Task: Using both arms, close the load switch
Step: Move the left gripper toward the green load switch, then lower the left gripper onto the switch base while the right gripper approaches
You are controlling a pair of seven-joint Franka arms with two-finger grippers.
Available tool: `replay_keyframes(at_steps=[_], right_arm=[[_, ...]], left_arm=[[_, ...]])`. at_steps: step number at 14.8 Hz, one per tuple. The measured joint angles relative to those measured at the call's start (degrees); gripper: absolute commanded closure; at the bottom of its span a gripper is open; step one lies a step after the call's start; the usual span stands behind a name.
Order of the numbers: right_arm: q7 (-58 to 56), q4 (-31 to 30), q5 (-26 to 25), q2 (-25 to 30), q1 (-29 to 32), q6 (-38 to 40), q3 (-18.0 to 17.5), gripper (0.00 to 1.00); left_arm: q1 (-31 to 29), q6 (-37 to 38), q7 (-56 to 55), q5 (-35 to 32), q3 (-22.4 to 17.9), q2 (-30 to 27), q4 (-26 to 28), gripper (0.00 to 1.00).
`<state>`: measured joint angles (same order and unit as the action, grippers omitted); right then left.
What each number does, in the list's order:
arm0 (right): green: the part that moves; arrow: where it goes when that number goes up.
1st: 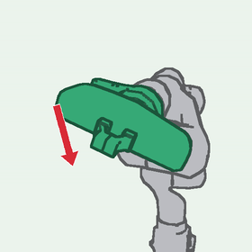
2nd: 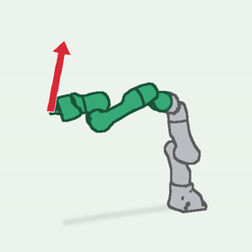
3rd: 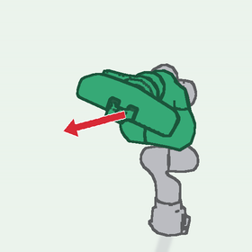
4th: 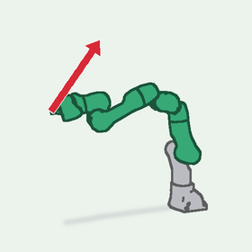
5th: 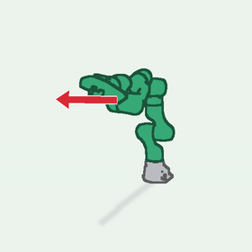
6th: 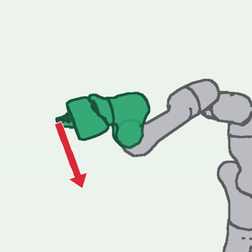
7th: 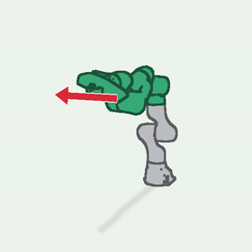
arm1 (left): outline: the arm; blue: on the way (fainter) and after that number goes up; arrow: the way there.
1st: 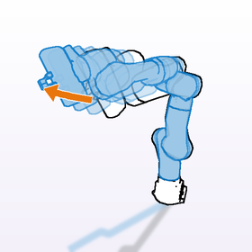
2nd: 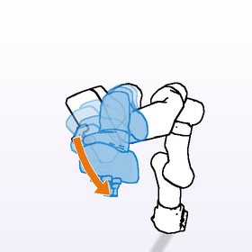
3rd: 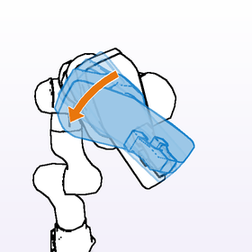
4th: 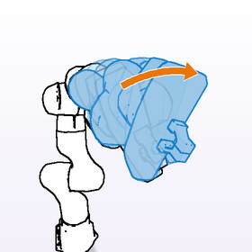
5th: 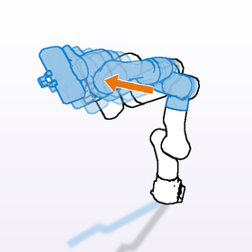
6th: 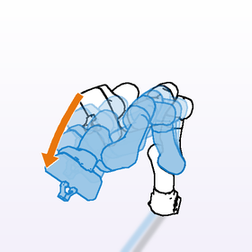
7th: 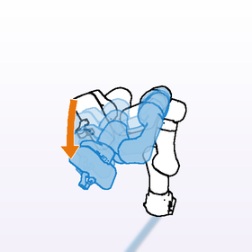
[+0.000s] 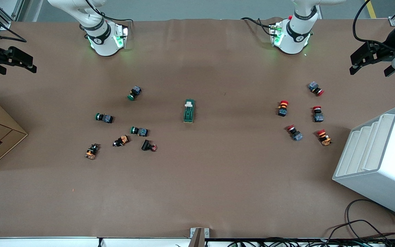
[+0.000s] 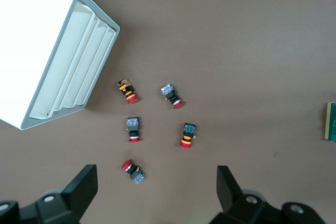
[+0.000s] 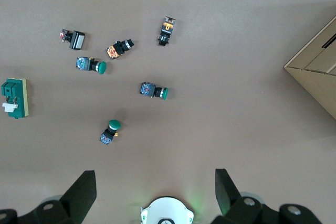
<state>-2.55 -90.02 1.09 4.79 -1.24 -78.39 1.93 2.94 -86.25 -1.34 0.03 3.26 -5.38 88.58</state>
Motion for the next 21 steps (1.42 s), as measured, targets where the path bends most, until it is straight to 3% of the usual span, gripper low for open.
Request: replay_keyframes(at_steps=[8,11,16,18,21], right_arm=[[0.0,1.8,0.0,0.0,0.2,0.3,0.1,0.00],[0.0,2.0,0.0,0.0,0.3,0.2,0.2,0.00],[0.0,2.3,0.0,-0.3,0.4,-0.8,0.2,0.00],[0.0,2.2,0.0,-1.7,0.7,-2.3,0.3,0.00],[0.0,2.1,0.0,-5.2,1.2,-3.1,0.3,0.00]], left_arm=[[0.3,0.0,0.0,0.0,0.2,1.0,-1.2,0.00],[2.3,-2.0,-1.4,0.2,3.0,4.1,-1.9,0.00],[8.9,-12.8,-21.1,0.2,12.3,13.7,-1.6,0.00],[13.9,-18.2,-29.9,-1.7,13.2,17.2,-0.5,0.00],[23.2,-23.1,-45.7,-9.8,13.5,22.1,0.8,0.00]])
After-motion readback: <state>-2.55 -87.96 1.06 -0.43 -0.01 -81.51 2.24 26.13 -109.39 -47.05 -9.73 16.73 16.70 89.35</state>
